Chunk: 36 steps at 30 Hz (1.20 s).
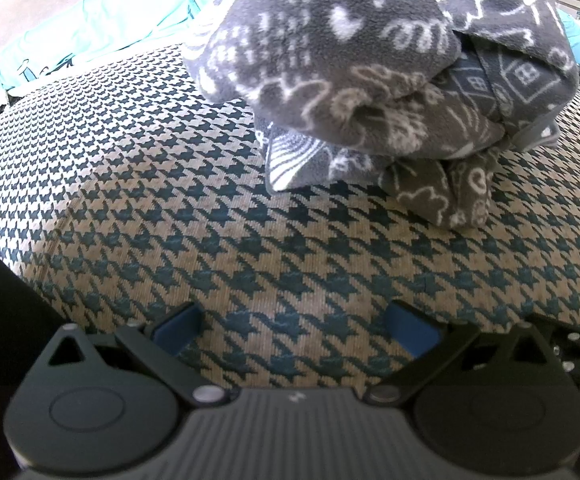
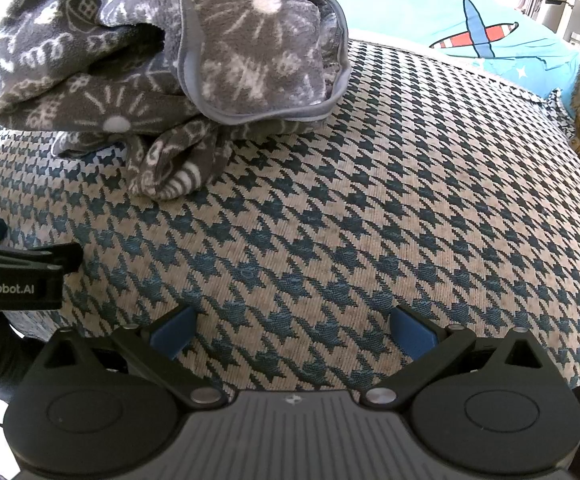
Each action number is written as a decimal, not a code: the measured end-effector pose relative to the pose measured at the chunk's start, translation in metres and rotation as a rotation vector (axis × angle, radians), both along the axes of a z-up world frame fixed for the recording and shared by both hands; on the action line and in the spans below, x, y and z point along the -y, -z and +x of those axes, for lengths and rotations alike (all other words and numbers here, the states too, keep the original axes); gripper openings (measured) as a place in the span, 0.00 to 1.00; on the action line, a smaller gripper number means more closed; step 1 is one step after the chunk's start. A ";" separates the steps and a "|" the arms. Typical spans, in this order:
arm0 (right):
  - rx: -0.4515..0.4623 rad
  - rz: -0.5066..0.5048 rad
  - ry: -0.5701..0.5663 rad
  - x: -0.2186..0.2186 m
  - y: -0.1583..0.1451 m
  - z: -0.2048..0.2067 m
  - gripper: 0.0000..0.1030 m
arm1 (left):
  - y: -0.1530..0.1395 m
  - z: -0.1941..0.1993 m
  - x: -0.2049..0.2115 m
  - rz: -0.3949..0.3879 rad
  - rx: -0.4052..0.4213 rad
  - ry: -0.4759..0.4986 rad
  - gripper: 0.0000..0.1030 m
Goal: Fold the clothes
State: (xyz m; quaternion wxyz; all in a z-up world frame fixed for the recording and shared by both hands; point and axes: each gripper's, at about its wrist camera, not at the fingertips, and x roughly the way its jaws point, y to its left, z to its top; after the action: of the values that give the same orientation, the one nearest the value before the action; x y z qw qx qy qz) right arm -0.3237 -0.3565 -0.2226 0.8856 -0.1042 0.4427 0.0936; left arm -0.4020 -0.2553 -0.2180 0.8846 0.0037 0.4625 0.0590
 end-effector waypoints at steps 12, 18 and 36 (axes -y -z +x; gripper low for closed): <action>0.010 0.000 0.001 -0.002 0.005 -0.015 1.00 | 0.003 -0.002 -0.003 -0.003 0.006 0.004 1.00; 0.015 -0.002 0.002 -0.004 0.001 -0.021 1.00 | 0.007 -0.008 -0.009 -0.006 0.010 0.006 1.00; 0.030 -0.004 0.003 -0.007 0.015 -0.036 1.00 | 0.013 -0.015 -0.021 -0.008 0.014 0.011 1.00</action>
State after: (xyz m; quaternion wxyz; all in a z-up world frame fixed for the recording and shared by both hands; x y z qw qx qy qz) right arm -0.3602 -0.3498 -0.2372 0.8921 -0.1065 0.4299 0.0899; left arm -0.4175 -0.2345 -0.2314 0.8882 0.0022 0.4565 0.0521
